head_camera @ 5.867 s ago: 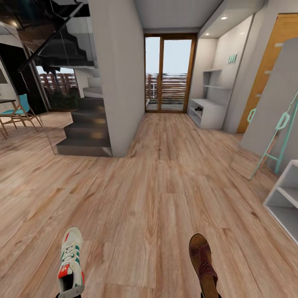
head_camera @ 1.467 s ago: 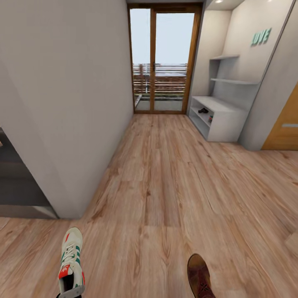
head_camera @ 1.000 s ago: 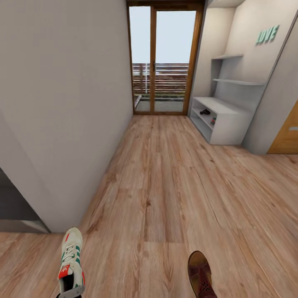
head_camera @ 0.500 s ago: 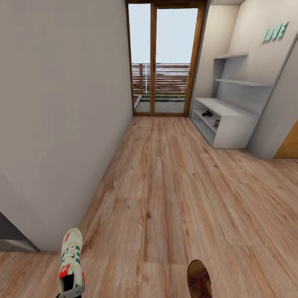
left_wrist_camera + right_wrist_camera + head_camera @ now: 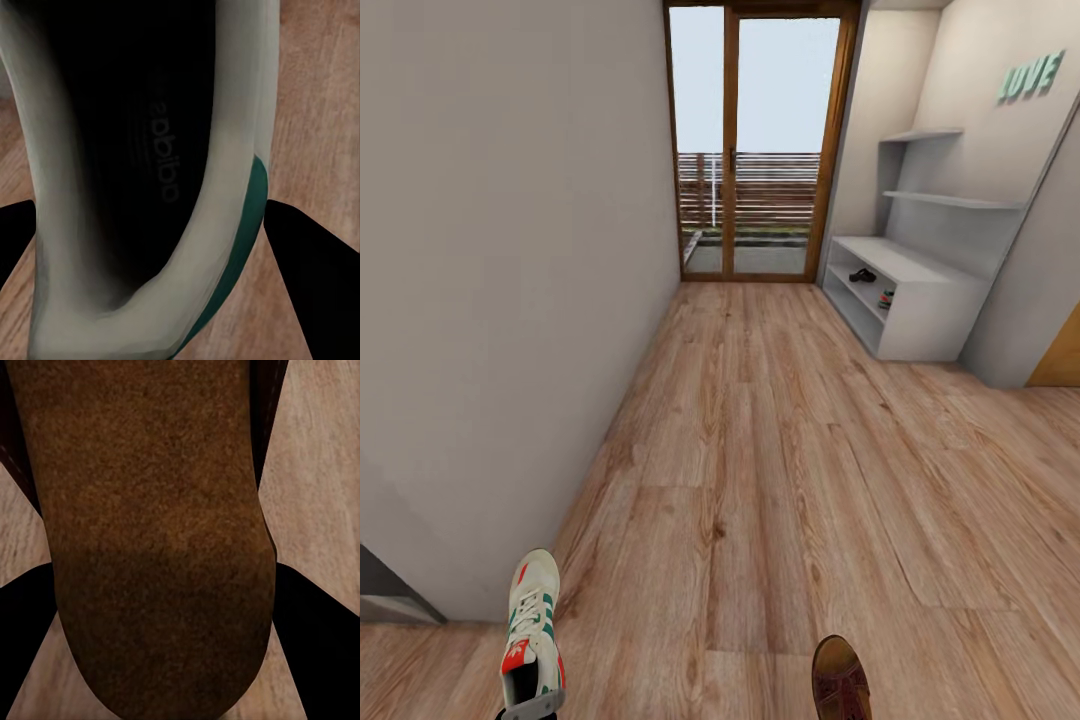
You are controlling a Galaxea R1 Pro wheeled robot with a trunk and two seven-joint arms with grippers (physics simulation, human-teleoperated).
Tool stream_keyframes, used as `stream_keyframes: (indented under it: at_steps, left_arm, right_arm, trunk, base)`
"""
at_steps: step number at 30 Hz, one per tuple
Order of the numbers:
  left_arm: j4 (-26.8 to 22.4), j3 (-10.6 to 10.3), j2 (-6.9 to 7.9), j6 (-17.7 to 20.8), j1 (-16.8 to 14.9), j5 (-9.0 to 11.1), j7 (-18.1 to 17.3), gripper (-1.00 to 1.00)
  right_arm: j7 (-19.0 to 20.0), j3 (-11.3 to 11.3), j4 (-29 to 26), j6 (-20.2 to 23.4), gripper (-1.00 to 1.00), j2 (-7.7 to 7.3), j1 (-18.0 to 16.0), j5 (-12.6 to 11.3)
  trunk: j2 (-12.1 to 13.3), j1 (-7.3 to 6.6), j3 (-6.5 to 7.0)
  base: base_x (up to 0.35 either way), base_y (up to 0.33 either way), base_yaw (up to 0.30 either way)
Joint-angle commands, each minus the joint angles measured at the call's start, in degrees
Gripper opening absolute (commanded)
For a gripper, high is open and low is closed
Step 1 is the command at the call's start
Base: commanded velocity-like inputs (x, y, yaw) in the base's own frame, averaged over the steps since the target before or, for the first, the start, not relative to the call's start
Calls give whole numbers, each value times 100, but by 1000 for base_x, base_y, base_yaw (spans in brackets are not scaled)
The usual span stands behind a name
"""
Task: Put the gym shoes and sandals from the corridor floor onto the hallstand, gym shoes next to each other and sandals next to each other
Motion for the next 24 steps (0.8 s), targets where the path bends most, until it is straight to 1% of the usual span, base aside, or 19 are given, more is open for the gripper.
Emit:
stream_keyframes:
  at_steps: [1, 17, 24]
  left_arm:
    - [5, 29, -1, -21, -5, -60, 19, -100]
    - [-13, 29, -5, -30, 73, -56, 19, -100]
    - [-15, 29, -5, -30, 74, -55, 19, -100]
  right_arm:
    - [-34, -26, 3, -13, -100, 3, -4, 61]
    - [-34, -26, 4, -13, -100, 3, -4, 61]
    - [-34, -26, 4, -13, -100, 3, -3, 61]
  trunk:
    - [-2, -1, -5]
    - [38, -23, 13]
    - [319, -177, 139]
  base:
    - [3, 0, 0]
    - [0, 0, 0]
    - [0, 0, 0]
